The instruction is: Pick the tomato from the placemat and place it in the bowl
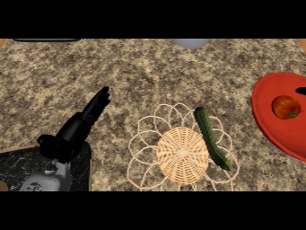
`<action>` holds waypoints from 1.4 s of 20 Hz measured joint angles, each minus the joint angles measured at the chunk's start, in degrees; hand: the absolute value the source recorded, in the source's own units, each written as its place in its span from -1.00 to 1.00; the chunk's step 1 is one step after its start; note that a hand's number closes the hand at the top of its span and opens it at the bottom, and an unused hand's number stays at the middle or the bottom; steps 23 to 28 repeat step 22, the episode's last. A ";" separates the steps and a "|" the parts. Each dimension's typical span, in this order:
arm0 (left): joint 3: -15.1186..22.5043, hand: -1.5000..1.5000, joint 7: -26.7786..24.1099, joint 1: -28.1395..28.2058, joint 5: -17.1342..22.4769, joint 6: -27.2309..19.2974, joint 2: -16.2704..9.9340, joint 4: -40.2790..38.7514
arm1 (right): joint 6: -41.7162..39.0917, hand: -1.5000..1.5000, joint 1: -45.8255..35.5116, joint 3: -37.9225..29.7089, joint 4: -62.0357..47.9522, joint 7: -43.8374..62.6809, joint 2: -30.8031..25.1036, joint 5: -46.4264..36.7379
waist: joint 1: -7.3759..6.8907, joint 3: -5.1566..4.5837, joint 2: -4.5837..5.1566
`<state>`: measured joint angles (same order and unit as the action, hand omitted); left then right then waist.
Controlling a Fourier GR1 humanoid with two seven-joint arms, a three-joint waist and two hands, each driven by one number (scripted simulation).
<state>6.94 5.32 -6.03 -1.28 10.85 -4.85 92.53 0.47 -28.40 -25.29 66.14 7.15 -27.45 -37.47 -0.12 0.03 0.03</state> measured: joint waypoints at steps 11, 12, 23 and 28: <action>-0.17 0.00 -1.50 0.80 -0.52 -0.20 0.63 -0.65 | -1.01 -1.00 6.01 -17.78 -5.53 -6.57 -7.00 15.71 | 0.63 0.00 -0.04; -0.30 0.00 -1.60 0.24 -0.68 -0.27 0.68 -1.25 | -1.74 -1.00 7.01 -19.44 -6.44 -7.65 -8.23 17.10 | 0.70 0.01 -0.02; 0.30 0.00 -0.45 1.52 -0.87 0.11 0.93 0.88 | -12.56 -1.00 18.15 -31.24 -22.70 -23.86 -19.51 27.33 | 0.39 0.06 0.00; 0.30 0.00 -0.45 1.52 -0.87 0.11 0.93 0.88 | -12.56 -1.00 18.15 -31.24 -22.70 -23.86 -19.51 27.33 | 0.39 0.06 0.00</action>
